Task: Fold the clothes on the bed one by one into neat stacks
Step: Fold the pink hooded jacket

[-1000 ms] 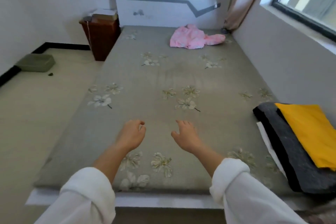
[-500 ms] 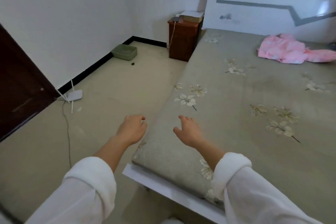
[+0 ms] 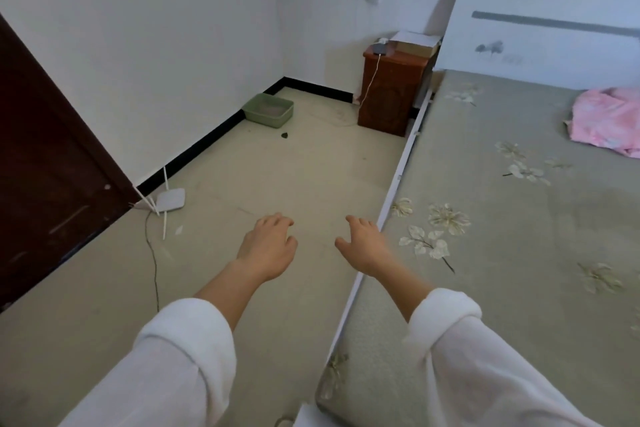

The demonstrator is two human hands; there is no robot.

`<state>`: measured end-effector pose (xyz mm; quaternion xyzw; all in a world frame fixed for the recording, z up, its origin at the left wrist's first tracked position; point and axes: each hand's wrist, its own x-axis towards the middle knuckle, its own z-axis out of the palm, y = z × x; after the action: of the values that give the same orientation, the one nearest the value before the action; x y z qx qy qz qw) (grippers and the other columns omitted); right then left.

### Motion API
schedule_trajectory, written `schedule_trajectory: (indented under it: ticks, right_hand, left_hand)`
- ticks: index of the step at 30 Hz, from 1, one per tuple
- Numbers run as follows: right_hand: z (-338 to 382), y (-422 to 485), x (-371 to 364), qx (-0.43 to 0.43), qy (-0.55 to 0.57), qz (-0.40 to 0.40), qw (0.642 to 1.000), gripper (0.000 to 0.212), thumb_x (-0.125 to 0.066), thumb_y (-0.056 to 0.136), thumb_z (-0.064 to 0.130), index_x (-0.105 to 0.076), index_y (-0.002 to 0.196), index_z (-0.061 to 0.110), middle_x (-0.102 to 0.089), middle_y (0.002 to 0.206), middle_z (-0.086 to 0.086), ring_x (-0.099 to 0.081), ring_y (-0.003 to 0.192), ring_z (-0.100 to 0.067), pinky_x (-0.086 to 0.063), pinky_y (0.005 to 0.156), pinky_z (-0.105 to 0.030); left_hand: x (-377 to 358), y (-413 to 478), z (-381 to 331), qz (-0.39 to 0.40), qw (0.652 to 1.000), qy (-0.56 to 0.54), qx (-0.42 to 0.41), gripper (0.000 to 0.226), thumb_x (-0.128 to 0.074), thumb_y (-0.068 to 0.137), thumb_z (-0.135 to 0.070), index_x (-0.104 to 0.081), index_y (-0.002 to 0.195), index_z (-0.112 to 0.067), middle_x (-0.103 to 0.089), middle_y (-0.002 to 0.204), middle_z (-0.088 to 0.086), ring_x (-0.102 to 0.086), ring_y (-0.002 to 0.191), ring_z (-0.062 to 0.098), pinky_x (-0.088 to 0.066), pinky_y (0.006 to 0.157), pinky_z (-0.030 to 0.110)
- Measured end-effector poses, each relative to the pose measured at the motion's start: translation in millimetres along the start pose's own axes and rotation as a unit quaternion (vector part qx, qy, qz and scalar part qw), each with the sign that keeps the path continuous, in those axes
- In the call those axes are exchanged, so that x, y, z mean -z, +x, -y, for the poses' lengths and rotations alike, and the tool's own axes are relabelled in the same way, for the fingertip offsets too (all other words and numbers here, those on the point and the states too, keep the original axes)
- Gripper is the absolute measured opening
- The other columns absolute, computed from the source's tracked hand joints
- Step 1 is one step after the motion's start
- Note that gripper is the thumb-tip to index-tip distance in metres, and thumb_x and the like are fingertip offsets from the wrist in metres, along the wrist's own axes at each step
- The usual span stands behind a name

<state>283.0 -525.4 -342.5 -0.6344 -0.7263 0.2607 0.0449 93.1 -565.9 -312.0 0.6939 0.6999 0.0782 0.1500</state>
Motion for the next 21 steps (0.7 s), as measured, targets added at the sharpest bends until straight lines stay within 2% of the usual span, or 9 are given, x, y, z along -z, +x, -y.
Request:
schedule_trajectory:
  ticks: [12,21]
  right_hand:
    - [51,166,21,-0.061,0.008,-0.040,0.997,0.061,-0.044,0.095,0.038,-0.028,0.147,0.011,-0.038,0.148,-0.010,-0.032,0.135,-0.029,-0.030,0.107,-0.041]
    - [49,281,37,-0.168,0.017,-0.048,0.984,0.058,-0.044,0.095,0.037,-0.030,0.145,0.010,-0.039,0.146,-0.010,-0.032,0.134,-0.030,-0.031,0.106,-0.043]
  left_hand:
    - [34,199,63,0.039,0.998,0.046,-0.034,0.043,-0.038,0.097,-0.027,-0.041,0.139,-0.016,-0.032,0.151,0.006,-0.026,0.139,0.021,-0.029,0.109,0.037]
    - [45,358,80,0.090,0.985,0.053,-0.138,0.043,-0.035,0.099,-0.028,-0.039,0.140,-0.017,-0.029,0.153,0.005,-0.024,0.140,0.020,-0.028,0.108,0.036]
